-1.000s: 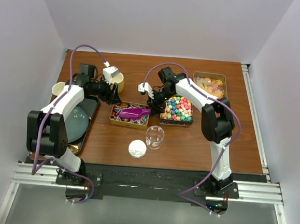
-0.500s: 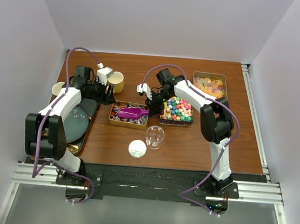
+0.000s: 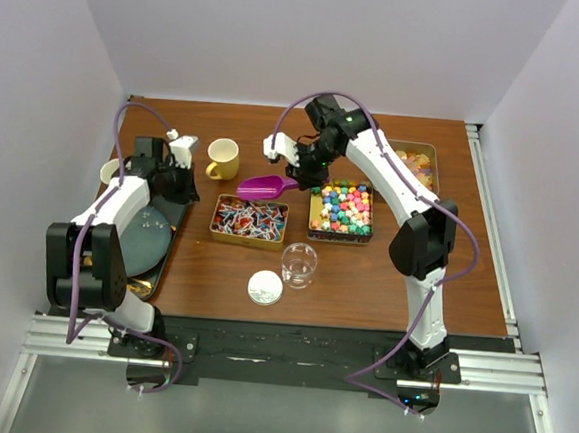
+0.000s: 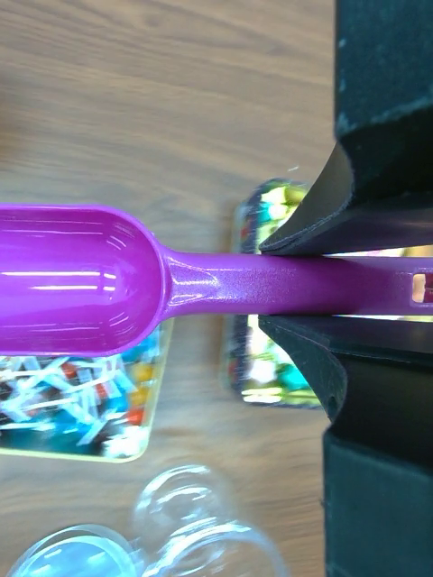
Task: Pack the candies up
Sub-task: Pick up the spatula from the storage box, then move the storage box to the center of the board.
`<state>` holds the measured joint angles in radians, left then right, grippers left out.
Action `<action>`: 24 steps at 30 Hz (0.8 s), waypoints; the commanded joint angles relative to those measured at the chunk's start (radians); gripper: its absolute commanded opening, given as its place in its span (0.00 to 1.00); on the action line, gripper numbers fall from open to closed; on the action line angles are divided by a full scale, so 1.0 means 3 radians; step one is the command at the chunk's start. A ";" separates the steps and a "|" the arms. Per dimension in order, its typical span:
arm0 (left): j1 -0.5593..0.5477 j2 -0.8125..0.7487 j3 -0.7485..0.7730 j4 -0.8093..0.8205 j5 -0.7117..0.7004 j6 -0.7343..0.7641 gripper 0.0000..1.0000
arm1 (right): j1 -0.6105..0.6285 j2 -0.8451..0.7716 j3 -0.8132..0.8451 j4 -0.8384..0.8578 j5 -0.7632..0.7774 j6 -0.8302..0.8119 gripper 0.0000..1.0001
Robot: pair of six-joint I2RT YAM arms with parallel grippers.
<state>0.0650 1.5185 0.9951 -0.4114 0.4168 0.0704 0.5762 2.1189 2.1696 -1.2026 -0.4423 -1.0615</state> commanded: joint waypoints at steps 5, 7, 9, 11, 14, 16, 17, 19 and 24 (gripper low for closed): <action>-0.0104 0.0016 -0.0295 0.0287 0.0221 -0.0209 0.00 | 0.0170 -0.0058 0.0330 -0.0854 0.1034 -0.0537 0.00; -0.0175 0.0021 -0.0392 0.0364 0.0242 -0.0209 0.00 | 0.0206 -0.0032 0.0341 -0.0961 0.1254 -0.0558 0.00; -0.0186 0.0021 -0.0494 0.0435 0.0283 -0.0326 0.00 | 0.0242 0.0013 0.0417 -0.1048 0.1366 -0.0547 0.00; -0.0354 0.0016 -0.0555 0.0538 0.0328 -0.0352 0.00 | 0.0293 0.0116 0.0559 -0.1201 0.1540 -0.0527 0.00; -0.0493 0.0052 -0.0597 0.0604 0.0446 -0.0388 0.00 | 0.0349 0.0152 0.0607 -0.1263 0.1745 -0.0491 0.00; -0.0569 0.0082 -0.0571 0.0614 0.0502 -0.0393 0.00 | 0.0385 0.0121 0.0551 -0.1263 0.1847 -0.0557 0.00; -0.0590 0.0103 -0.0566 0.0625 0.0558 -0.0393 0.00 | 0.0406 0.0076 0.0474 -0.1268 0.1924 -0.0578 0.00; -0.0616 0.0164 -0.0561 0.0655 0.0579 -0.0419 0.00 | 0.0416 0.0009 0.0357 -0.1283 0.2011 -0.0670 0.00; -0.0616 0.0103 -0.0591 0.0676 0.0549 -0.0485 0.00 | 0.0416 -0.0200 -0.0078 -0.1284 0.2185 -0.0874 0.00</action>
<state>-0.1169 1.5734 0.8204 -0.2558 0.5491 -0.0437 0.7006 2.1525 2.2093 -1.3296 0.1223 -1.2526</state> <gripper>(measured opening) 0.013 0.306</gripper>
